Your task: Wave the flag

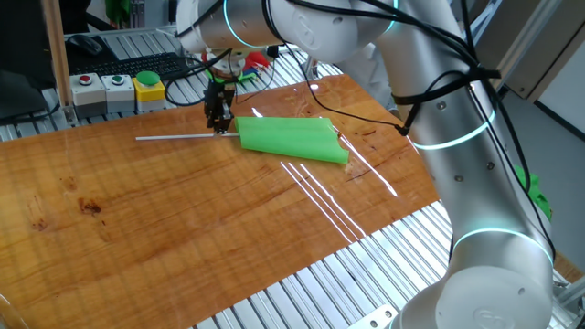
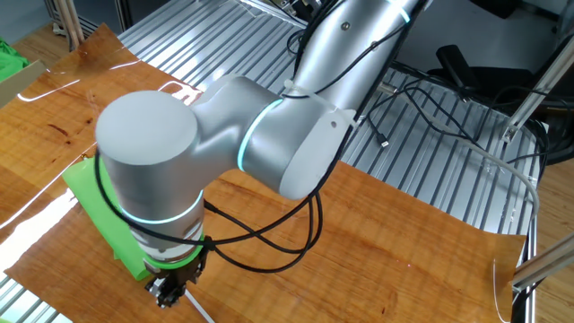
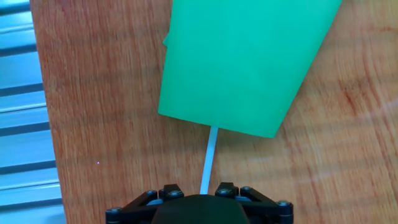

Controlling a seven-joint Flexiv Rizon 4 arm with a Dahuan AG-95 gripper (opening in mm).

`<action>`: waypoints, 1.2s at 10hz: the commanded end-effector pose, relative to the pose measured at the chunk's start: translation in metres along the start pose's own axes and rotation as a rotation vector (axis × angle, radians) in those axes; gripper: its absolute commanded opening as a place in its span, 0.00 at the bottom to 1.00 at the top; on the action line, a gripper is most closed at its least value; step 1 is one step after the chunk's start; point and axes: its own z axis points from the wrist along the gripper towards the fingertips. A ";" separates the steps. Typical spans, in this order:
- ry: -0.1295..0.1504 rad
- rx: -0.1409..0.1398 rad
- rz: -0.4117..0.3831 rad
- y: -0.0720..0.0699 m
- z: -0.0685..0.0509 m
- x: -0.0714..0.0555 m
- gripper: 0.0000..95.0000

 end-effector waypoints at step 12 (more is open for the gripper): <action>0.015 -0.017 0.023 0.000 0.009 0.000 0.60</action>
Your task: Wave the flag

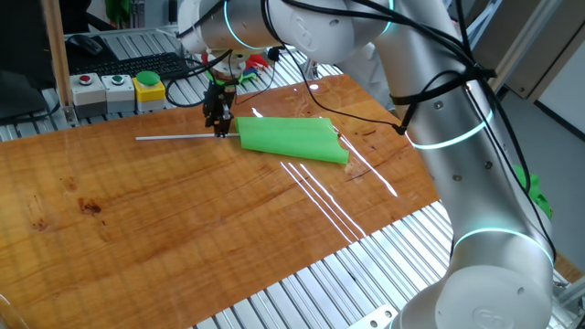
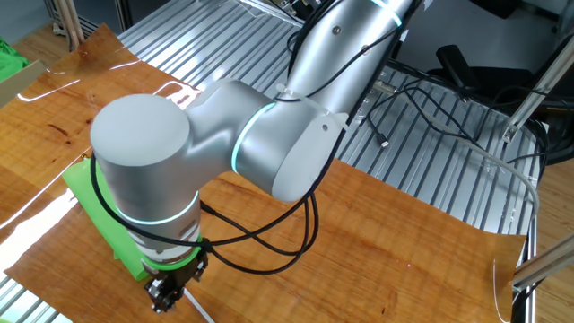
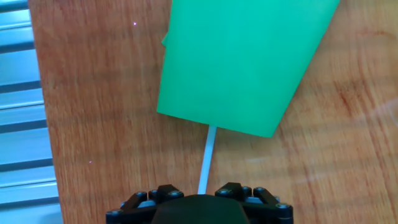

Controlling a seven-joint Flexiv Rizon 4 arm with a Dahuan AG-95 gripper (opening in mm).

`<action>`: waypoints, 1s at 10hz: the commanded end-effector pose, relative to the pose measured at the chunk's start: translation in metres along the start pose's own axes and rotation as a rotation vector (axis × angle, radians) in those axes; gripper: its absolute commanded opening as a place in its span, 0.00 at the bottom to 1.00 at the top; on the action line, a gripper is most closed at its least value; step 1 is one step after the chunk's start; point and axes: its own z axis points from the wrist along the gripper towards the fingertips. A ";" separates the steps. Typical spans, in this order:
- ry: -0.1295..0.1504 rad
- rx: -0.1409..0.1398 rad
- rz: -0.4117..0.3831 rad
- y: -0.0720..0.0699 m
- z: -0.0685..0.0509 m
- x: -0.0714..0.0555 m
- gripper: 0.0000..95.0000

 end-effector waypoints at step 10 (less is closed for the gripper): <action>0.011 -0.009 -0.021 -0.005 0.000 0.000 0.00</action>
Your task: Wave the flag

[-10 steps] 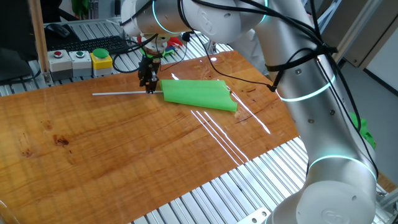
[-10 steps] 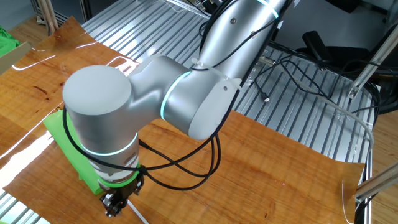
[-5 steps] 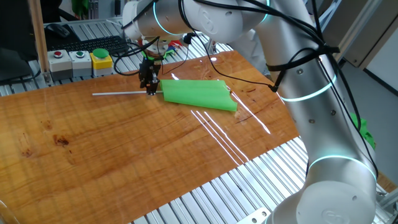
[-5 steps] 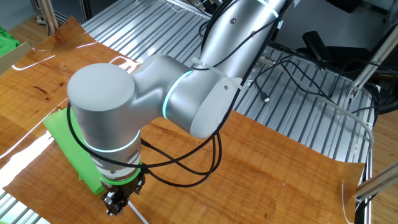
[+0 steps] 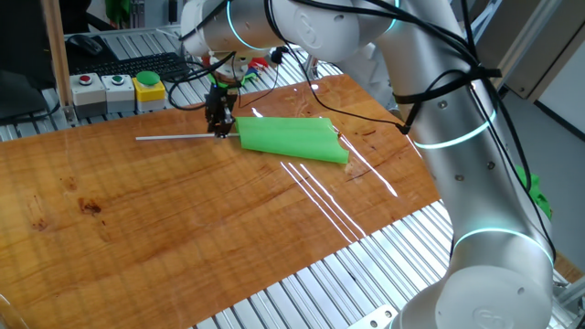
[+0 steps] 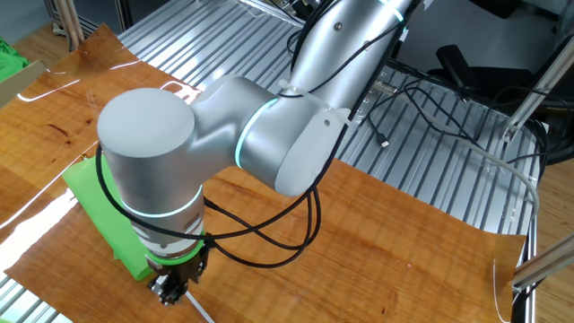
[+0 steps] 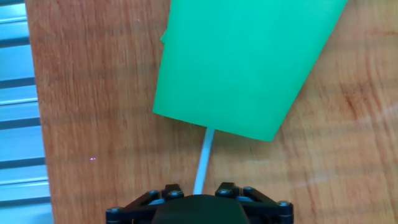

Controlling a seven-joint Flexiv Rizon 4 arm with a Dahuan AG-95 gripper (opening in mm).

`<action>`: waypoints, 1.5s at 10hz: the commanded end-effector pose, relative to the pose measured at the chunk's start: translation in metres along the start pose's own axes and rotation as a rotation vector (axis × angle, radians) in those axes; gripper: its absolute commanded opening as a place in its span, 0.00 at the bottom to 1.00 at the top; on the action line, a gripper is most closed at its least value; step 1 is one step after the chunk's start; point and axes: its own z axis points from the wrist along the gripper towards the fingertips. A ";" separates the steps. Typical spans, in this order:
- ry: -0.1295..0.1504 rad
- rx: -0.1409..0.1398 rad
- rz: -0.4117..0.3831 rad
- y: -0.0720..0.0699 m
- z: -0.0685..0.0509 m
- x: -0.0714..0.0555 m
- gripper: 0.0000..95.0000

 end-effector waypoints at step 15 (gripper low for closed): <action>-0.053 0.021 -0.241 -0.017 -0.068 0.010 0.00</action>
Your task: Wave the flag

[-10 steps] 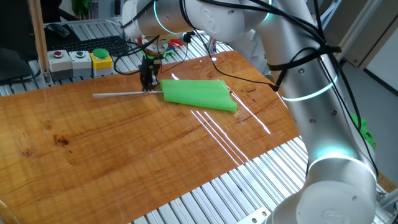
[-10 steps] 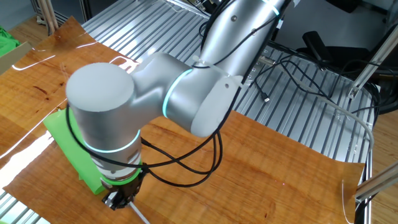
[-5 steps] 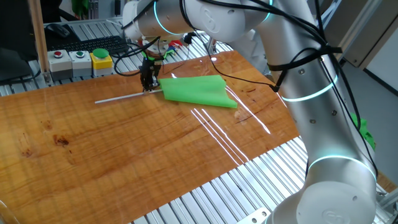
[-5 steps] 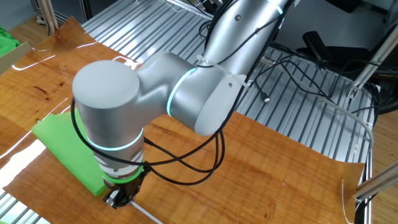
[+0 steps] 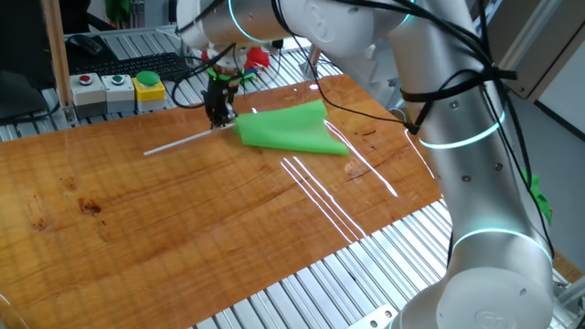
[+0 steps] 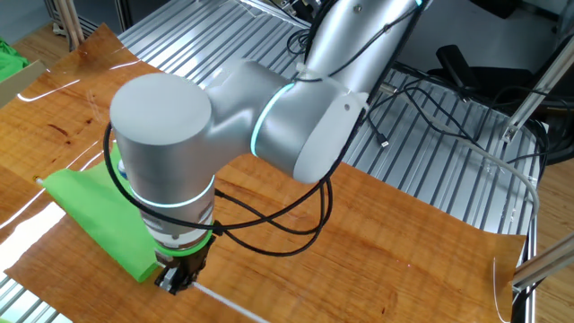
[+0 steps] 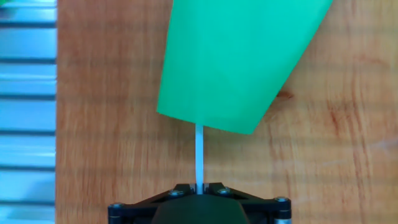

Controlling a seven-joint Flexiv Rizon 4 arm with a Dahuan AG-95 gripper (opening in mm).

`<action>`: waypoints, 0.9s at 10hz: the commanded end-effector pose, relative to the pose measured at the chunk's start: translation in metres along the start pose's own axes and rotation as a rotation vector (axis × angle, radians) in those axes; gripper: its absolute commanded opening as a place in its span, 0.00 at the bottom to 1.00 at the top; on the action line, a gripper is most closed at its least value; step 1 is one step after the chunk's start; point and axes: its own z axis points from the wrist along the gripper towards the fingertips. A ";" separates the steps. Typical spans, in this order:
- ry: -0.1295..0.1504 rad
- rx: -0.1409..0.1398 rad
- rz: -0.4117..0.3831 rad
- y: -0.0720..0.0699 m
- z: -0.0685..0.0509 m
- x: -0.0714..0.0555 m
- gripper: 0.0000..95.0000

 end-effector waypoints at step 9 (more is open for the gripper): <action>0.026 0.061 -0.581 -0.060 -0.115 0.019 0.00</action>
